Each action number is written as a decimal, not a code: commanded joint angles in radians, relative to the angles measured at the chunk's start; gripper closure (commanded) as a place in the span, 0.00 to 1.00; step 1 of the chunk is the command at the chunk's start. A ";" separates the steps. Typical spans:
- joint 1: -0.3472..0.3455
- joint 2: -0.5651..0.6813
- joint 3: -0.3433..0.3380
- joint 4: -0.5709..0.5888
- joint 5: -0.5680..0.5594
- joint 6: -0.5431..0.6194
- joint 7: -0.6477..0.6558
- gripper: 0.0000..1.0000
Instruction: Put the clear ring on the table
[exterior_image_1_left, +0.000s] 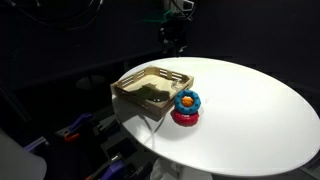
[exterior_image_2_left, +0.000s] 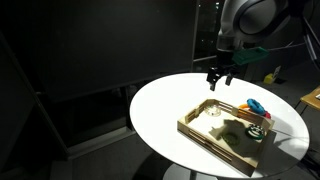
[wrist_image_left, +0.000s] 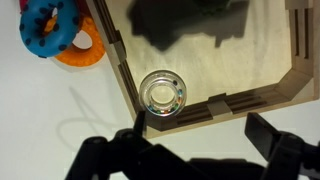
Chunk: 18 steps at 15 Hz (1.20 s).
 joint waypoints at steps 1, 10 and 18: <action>0.007 0.077 -0.011 0.035 -0.011 0.070 -0.023 0.00; 0.002 0.234 -0.015 0.110 -0.002 0.133 -0.139 0.00; -0.001 0.317 -0.015 0.162 0.007 0.133 -0.183 0.00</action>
